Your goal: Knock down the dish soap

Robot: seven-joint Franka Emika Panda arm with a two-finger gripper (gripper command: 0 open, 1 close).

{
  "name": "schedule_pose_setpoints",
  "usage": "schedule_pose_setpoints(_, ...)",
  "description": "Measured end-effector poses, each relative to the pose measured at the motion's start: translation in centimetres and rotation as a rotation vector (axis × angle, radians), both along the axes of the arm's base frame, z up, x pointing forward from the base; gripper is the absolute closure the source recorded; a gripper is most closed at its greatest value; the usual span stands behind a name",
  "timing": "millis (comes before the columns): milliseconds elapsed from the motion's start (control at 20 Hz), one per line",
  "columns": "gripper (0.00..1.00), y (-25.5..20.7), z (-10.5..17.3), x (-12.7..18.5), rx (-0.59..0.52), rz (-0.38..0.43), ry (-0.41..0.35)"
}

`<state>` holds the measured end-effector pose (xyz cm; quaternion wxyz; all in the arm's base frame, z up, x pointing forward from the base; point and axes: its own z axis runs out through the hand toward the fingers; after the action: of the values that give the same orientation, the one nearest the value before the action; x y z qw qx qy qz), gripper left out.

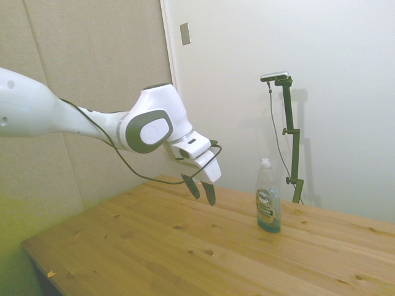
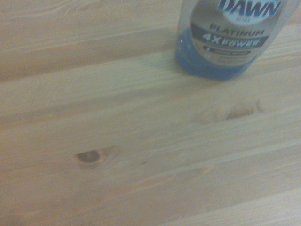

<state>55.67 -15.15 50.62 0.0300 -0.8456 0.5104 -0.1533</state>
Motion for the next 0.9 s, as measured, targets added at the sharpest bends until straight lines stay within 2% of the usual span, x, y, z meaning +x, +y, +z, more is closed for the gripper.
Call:
schedule_pose_setpoints(400, 1.00, -4.4, -2.1, 4.4, -0.006, -0.082, -0.008)
schedule_pose_setpoints(900, 1.00, -6.4, -1.9, 9.6, -0.014, -0.143, -0.032)
